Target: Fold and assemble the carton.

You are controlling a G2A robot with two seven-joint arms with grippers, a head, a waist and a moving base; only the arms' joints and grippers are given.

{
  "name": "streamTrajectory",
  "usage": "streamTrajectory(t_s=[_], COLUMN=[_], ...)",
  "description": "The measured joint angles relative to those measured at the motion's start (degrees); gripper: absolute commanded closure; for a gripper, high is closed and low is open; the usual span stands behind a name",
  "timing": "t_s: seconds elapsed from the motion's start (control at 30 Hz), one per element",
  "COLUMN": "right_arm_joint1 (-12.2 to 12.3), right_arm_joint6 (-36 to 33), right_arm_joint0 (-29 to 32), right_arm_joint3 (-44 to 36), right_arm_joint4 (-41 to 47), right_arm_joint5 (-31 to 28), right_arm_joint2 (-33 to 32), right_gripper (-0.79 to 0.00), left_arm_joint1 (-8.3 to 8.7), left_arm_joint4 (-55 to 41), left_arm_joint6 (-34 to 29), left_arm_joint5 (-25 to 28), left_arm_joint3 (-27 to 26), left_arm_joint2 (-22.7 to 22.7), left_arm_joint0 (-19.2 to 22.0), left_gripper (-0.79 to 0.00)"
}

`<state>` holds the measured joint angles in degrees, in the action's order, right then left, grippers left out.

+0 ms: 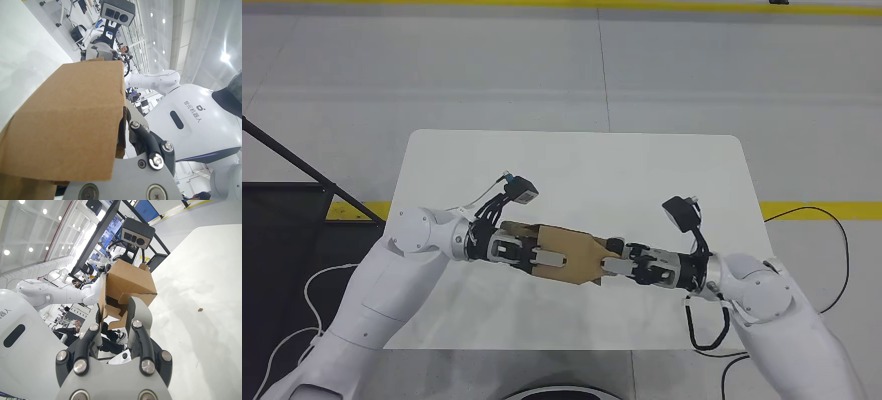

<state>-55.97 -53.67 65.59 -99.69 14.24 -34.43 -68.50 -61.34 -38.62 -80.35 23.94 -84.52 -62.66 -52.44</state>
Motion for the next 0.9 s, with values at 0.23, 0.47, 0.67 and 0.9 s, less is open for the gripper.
streamTrajectory(t_s=[0.23, 0.47, 0.67, 0.9], right_arm_joint1=[-0.23, -0.4, -0.58, -0.75], right_arm_joint6=[-0.26, -0.38, -0.57, -0.96], right_arm_joint0=[-1.01, -1.54, -2.17, -2.93], right_arm_joint3=[0.69, 1.05, 1.65, 2.31], right_arm_joint4=[-0.14, -0.26, -0.31, -0.48], right_arm_joint5=[0.26, 0.39, 0.59, 0.98], right_arm_joint2=[1.08, 1.86, 2.66, 3.39], right_gripper=[-0.326, -0.323, -0.323, -0.323], left_arm_joint1=[0.14, 0.3, 0.5, 0.72], left_arm_joint4=[-0.08, -0.24, -0.36, -0.36], left_arm_joint6=[0.22, 0.56, 0.78, 0.98], left_arm_joint5=[0.22, 0.56, 0.78, 0.99], left_arm_joint3=[-0.12, -0.28, -0.72, -1.18], left_arm_joint2=[0.28, 0.41, 0.39, 0.47], left_arm_joint0=[0.02, -0.04, -0.22, -0.37], left_gripper=[0.0, 0.0, 0.0, 0.0])
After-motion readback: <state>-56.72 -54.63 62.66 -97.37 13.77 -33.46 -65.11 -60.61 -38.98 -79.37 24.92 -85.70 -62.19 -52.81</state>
